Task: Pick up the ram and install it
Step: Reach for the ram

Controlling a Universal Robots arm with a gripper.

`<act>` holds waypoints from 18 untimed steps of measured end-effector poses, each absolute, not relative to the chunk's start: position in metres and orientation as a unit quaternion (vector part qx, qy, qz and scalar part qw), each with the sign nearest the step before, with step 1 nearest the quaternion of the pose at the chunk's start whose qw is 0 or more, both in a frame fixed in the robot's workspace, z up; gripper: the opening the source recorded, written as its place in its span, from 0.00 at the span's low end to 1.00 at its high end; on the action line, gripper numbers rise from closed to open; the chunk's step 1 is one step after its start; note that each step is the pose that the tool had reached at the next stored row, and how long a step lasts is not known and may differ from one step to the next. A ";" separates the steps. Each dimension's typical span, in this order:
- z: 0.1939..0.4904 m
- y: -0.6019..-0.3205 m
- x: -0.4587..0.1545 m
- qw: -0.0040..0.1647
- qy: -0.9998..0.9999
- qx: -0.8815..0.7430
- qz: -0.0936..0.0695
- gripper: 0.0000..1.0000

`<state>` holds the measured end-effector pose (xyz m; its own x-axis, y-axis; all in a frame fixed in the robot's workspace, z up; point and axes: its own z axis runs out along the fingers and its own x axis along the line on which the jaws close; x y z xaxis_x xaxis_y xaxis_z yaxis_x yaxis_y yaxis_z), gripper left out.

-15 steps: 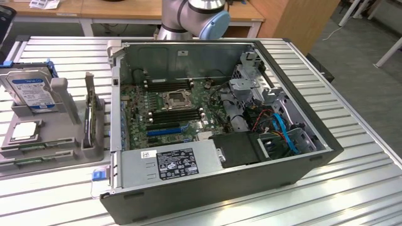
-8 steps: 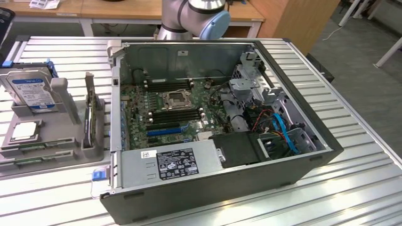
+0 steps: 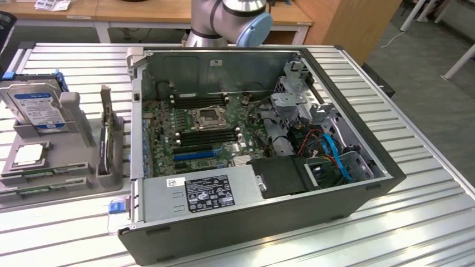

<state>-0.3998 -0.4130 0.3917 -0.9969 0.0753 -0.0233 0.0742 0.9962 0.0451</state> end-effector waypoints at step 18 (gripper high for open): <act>0.392 -0.425 -0.400 0.012 0.999 0.037 0.022 0.10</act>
<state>-0.3999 -0.4254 0.3917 -0.9969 0.0754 -0.0233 0.0743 0.9962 0.0451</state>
